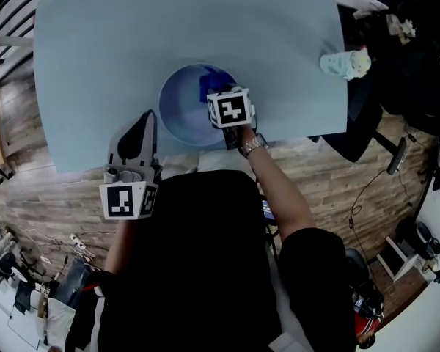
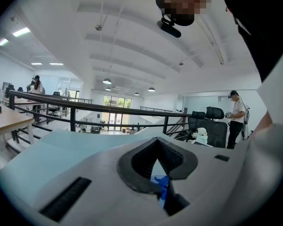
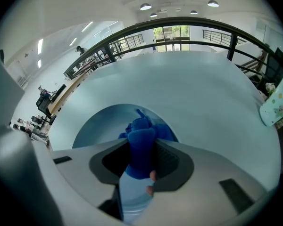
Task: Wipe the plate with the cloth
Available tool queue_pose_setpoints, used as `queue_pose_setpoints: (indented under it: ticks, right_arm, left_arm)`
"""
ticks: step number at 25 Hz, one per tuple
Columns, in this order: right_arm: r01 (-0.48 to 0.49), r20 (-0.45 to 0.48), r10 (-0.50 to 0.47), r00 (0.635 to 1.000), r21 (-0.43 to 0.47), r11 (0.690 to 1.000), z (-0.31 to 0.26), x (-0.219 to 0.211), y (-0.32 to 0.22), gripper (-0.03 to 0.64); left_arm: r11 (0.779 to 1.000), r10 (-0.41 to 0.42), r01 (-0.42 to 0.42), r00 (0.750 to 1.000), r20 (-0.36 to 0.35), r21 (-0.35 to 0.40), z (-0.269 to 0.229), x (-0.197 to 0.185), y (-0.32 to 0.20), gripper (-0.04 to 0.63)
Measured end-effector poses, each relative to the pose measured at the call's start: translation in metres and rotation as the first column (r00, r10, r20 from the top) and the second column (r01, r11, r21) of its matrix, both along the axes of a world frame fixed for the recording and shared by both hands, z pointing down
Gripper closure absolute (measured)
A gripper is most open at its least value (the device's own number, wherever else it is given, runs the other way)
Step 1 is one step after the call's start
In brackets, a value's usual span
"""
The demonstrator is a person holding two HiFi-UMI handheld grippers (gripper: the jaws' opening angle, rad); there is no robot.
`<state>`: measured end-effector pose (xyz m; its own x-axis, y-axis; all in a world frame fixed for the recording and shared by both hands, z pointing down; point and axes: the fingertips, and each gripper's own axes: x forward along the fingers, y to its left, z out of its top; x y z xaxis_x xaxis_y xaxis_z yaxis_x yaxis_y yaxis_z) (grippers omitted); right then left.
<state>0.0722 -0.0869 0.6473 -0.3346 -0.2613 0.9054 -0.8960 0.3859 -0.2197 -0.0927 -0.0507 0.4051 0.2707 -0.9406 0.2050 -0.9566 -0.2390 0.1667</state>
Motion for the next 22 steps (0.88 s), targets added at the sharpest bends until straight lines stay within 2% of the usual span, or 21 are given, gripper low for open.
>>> queue_pose_setpoints:
  ticks: [5, 8, 12, 22]
  right_arm:
    - [0.008, 0.024, -0.008, 1.000, 0.009, 1.000, -0.006, -0.002, 0.006, 0.499]
    - [0.012, 0.011, -0.012, 1.000, 0.008, 1.000, -0.004, 0.005, 0.010, 0.499]
    - [0.008, -0.003, -0.008, 1.000, 0.002, 1.000, -0.003, 0.010, 0.020, 0.499]
    - [0.000, -0.019, 0.000, 1.000, 0.003, 1.000, -0.005, 0.009, 0.039, 0.499]
  left_arm:
    - [1.000, 0.017, -0.017, 1.000, 0.007, -0.011, -0.004, 0.004, 0.001, 0.594]
    - [1.000, 0.022, -0.022, 1.000, -0.002, 0.009, -0.002, 0.007, 0.004, 0.594]
    - [1.000, 0.020, -0.020, 1.000, -0.001, -0.018, 0.000, 0.007, 0.012, 0.594]
    - [1.000, 0.014, -0.014, 1.000, -0.005, -0.009, 0.000, -0.007, 0.030, 0.594]
